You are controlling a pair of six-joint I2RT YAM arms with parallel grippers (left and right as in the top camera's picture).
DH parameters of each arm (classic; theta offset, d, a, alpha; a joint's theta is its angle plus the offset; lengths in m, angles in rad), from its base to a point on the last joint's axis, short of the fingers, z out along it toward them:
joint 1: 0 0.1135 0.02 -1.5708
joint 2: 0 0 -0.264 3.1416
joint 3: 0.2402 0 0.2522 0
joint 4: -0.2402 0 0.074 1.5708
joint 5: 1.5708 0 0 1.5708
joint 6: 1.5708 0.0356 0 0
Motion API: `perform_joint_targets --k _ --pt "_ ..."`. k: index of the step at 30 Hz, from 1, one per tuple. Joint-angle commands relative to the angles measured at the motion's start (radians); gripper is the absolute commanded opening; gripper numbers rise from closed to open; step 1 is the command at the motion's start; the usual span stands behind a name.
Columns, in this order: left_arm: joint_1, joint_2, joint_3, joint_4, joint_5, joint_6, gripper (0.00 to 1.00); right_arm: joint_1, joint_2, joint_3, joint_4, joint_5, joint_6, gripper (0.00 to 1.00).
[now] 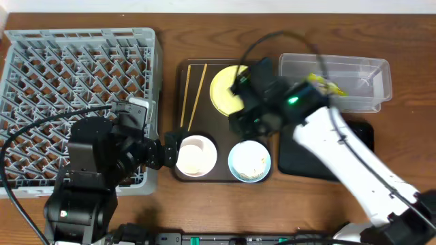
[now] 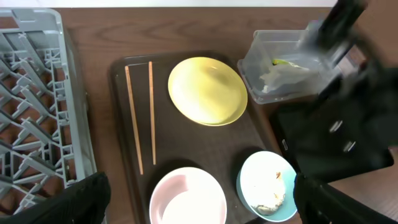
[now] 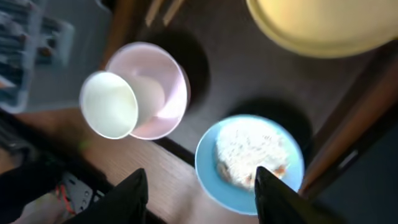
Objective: Sort waste into correct bins and load items into the dishwasher
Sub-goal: 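Grasp the green snack wrapper with the right gripper, drop it in the clear bin, then grasp the pink-white bowl with the right gripper and lift it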
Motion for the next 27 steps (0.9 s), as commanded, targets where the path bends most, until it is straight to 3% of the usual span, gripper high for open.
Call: perform_joint_targets --k 1,4,6,8,13,18,27 --pt "0.0 -0.002 0.016 -0.001 -0.001 -0.001 0.94 0.068 0.03 -0.036 0.002 0.16 0.21 0.52" --pt "0.0 -0.002 0.016 -0.001 -0.001 -0.001 0.94 0.099 0.056 -0.064 0.033 0.151 0.261 0.45" --pt "0.0 -0.002 0.016 -0.001 -0.001 -0.001 0.94 0.118 0.062 -0.083 0.098 0.079 0.204 0.43" --pt "0.0 -0.002 0.016 -0.001 -0.001 -0.001 0.94 0.145 0.061 -0.095 0.165 0.015 0.14 0.47" --pt "0.0 -0.002 0.016 -0.001 -0.001 -0.001 0.94 0.204 0.064 -0.103 0.214 0.03 0.19 0.5" --pt "0.0 -0.002 0.016 -0.001 -0.001 -0.001 0.94 0.237 0.106 -0.153 0.295 0.087 0.224 0.46" --pt "0.0 -0.002 0.016 -0.008 -0.001 -0.002 0.94 0.237 0.244 -0.182 0.414 0.009 0.225 0.33"
